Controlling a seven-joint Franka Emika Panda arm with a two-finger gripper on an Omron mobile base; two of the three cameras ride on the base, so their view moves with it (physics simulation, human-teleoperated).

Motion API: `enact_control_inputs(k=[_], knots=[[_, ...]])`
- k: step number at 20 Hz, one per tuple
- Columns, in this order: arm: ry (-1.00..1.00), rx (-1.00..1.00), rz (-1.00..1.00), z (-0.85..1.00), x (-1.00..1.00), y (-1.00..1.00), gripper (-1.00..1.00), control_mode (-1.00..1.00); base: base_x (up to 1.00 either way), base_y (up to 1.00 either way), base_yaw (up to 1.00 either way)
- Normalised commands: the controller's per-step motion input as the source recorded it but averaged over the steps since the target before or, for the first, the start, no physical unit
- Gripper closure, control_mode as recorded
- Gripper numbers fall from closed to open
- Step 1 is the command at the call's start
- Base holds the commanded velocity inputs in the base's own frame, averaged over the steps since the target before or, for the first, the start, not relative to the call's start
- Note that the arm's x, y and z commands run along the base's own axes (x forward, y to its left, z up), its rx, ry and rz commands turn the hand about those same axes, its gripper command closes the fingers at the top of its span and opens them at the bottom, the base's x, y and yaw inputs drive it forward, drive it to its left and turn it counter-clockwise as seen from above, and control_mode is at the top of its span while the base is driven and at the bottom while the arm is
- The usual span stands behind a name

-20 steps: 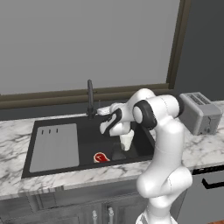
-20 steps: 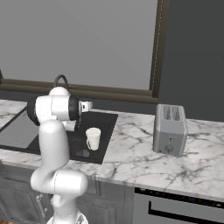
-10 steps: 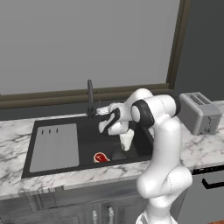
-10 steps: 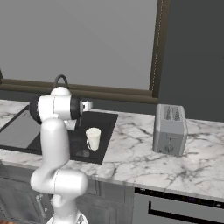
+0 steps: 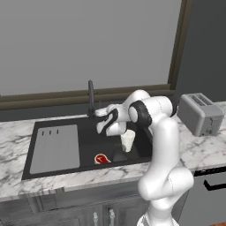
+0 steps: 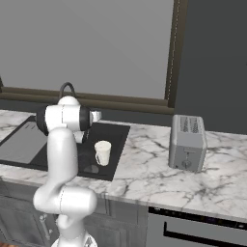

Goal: Pick the jug and jar and place them in the sink. Then turn on the water.

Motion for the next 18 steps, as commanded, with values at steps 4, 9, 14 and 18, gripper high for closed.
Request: enact_control_inputs(k=[4,9,14,18], knots=[[-0.05,0.0,0.0,0.0,0.18,0.24,-1.0,-1.0,0.0,0.0,0.0],[-0.06,0.0,-0.01,0.0,0.11,0.03,-1.0,-1.0,0.0,0.0,0.0],[-0.02,0.03,-0.05,-0.04,0.05,0.0,-1.0,-1.0,0.0,0.0,0.0],[-0.03,0.01,-0.08,-0.04,0.05,0.02,-1.0,-1.0,0.0,0.0,0.0]])
